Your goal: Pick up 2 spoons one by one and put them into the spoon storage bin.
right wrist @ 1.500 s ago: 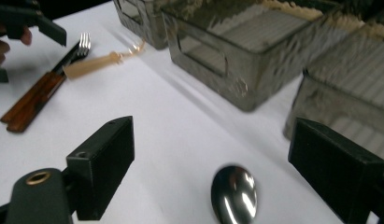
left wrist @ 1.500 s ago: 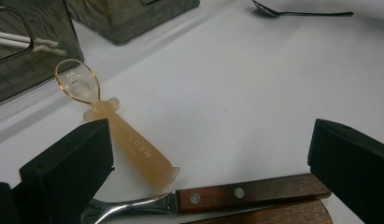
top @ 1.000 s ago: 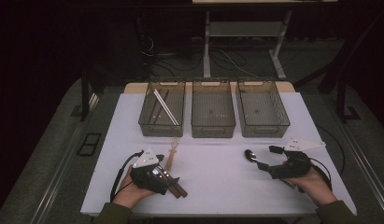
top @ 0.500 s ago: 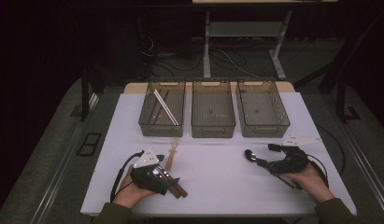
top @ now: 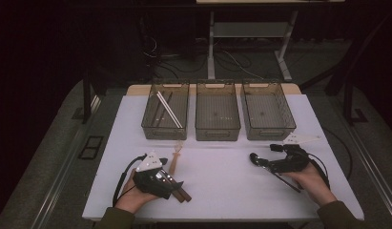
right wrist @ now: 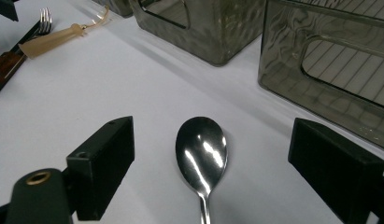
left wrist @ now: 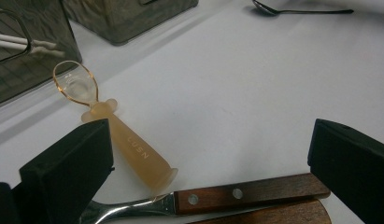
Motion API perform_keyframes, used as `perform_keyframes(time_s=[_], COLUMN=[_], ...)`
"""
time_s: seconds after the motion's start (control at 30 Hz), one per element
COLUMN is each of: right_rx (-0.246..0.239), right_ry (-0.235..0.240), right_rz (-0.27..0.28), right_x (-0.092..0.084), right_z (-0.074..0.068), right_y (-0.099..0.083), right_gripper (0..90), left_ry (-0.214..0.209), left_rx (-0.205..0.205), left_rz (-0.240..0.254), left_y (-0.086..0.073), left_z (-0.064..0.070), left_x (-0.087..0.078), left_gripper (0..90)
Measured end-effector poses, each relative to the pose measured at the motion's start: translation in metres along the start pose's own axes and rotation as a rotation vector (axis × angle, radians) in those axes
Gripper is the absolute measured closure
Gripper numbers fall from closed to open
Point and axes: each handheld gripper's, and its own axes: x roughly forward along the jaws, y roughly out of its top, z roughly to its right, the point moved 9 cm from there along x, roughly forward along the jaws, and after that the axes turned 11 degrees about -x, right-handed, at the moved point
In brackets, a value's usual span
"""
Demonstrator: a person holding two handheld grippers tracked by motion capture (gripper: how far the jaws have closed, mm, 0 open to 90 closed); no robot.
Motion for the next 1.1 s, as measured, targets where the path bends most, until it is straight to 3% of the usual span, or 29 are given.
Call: perform_keyframes(time_s=[0.23,0.3,0.47,0.67,0.77,1.1], right_rx=[-0.008,-0.023,-0.034,-0.029,-0.025,-0.046], right_ry=[0.033,0.039,0.054,0.071,0.073,0.08], right_rz=[-0.065,-0.067,-0.083,-0.115,-0.132,-0.179], right_x=[0.011,0.014,0.023,0.023,0.023,0.027], right_z=[0.003,0.004,0.005,0.006,0.006,0.006], right_y=[0.004,0.007,0.011,0.005,0.002,-0.007], right_gripper=[16.5,23.0,29.2,44.5,48.0,51.4], left_ry=[-0.002,0.0,-0.002,-0.002,-0.003,-0.003], left_rx=[-0.003,-0.002,0.004,0.005,0.008,0.01], left_rz=[-0.004,-0.005,-0.006,-0.006,-0.004,-0.006], left_y=[0.0,0.0,0.0,-0.001,0.0,0.0], left_z=[-0.001,-0.001,0.0,-0.001,0.0,0.0], left_x=[0.001,0.001,0.001,0.001,0.0,0.001], left_gripper=[0.0,0.0,0.0,0.0,0.0,0.0])
